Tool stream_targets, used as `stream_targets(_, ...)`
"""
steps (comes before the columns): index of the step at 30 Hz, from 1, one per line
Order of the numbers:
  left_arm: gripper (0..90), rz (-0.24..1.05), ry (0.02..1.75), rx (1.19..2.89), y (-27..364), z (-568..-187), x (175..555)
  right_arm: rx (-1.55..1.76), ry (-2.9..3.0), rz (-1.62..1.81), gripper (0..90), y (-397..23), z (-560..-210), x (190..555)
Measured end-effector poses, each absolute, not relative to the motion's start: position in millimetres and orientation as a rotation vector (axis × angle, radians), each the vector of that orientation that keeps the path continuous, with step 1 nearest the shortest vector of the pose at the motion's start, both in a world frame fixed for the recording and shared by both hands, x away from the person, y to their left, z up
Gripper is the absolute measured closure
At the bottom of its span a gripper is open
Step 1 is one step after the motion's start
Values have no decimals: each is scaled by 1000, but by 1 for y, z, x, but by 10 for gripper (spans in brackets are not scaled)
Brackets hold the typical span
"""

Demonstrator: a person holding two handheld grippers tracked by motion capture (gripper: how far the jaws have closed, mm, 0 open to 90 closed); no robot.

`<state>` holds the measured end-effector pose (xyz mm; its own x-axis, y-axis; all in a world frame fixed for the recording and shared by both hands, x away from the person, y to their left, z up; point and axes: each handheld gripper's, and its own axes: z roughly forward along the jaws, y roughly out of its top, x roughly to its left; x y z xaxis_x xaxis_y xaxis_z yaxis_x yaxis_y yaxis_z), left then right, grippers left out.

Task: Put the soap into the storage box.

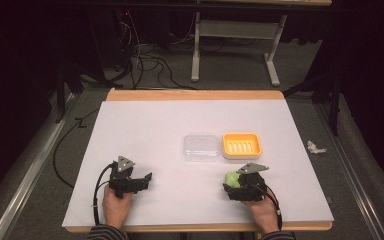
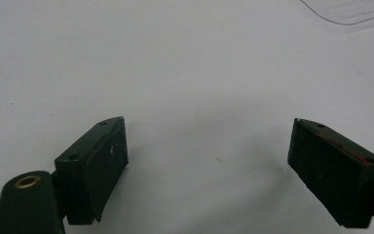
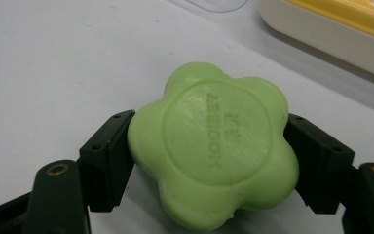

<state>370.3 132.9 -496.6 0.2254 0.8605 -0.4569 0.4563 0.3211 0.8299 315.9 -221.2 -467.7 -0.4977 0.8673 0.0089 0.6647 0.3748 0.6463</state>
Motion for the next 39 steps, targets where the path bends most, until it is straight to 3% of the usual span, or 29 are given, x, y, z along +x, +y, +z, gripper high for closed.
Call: stream_targets(39, 153, 445, 1400, 1335, 133, -497, 370, 1386, 2191, 1014, 267, -258, -445, 313)
